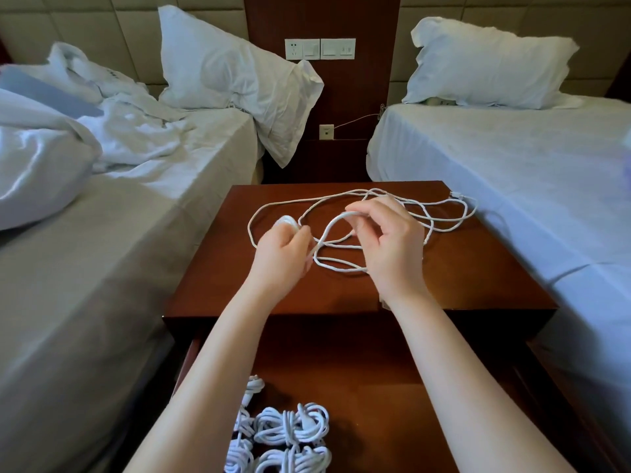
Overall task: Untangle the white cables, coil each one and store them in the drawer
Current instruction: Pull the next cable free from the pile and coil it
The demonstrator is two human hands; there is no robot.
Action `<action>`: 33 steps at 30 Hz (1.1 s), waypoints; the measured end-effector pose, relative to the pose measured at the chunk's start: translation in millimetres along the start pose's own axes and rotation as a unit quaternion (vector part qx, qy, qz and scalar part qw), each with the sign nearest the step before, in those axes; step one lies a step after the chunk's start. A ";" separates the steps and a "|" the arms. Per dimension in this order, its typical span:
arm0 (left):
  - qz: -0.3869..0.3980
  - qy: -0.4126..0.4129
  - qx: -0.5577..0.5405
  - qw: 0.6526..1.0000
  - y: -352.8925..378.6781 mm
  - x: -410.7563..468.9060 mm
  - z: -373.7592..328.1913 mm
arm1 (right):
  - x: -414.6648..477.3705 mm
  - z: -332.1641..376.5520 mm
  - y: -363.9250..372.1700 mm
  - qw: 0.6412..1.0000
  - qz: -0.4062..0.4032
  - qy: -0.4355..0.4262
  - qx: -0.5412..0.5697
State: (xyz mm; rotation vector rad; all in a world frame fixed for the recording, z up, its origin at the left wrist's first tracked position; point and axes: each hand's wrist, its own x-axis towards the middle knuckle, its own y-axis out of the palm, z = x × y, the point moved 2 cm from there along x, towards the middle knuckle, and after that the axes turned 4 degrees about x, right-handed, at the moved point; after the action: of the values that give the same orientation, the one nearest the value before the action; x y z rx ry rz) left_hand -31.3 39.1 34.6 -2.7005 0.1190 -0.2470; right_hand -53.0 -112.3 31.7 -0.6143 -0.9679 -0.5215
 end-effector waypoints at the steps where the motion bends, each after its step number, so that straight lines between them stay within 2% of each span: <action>1: 0.059 0.002 -0.045 0.997 1.5 -3.0 -1.6 | 2.5 -0.6 -2.2 1.000 -0.003 -0.007 0.005; 4: 0.237 0.026 -0.148 0.960 8.5 -11.3 -7.0 | 7.1 -2.0 -5.7 1.000 0.004 -0.018 0.011; 6: 0.308 0.027 -0.175 0.935 11.0 -14.9 -10.2 | 7.2 -2.7 -6.5 0.999 0.026 -0.005 0.033; 10: 0.386 0.050 -0.206 0.898 9.9 -20.5 -16.7 | 5.6 -2.7 -4.8 0.993 0.065 0.024 0.092; 15: 0.468 0.020 -0.257 0.845 -0.1 -23.5 -18.9 | 1.6 3.5 5.0 0.975 0.146 0.081 0.145; 17: 0.485 0.015 -0.269 0.832 -0.7 -25.9 -22.7 | -2.8 6.7 10.7 0.963 0.182 0.103 0.168; 18: 0.481 0.017 -0.264 0.836 -0.6 -26.5 -24.5 | -4.2 7.5 12.7 0.960 0.188 0.109 0.177; 23: 0.443 0.058 -0.225 0.866 -5.3 -24.1 -23.6 | -4.6 2.6 9.9 0.978 0.126 0.122 0.114; 25: 0.475 0.069 -0.196 0.855 -7.6 -25.4 -22.3 | -3.9 1.1 6.7 0.985 0.084 0.115 0.100; 28: 0.524 0.090 -0.192 0.825 -10.6 -28.8 -23.6 | -6.8 1.2 13.0 0.986 0.062 0.104 0.112; 30: 0.541 0.106 -0.236 0.800 -13.8 -29.9 -26.4 | -12.6 -0.1 24.1 0.974 0.092 0.153 0.138; 33: 0.530 0.141 -0.323 0.771 -19.1 -27.5 -30.1 | -27.3 -6.1 43.2 0.953 0.205 0.194 0.108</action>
State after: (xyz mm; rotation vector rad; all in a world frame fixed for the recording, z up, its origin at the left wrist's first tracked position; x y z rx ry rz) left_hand -63.1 47.6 65.3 -2.6484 2.0517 -0.2682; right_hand -34.0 -81.8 -5.2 -0.4751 -0.4947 -0.1498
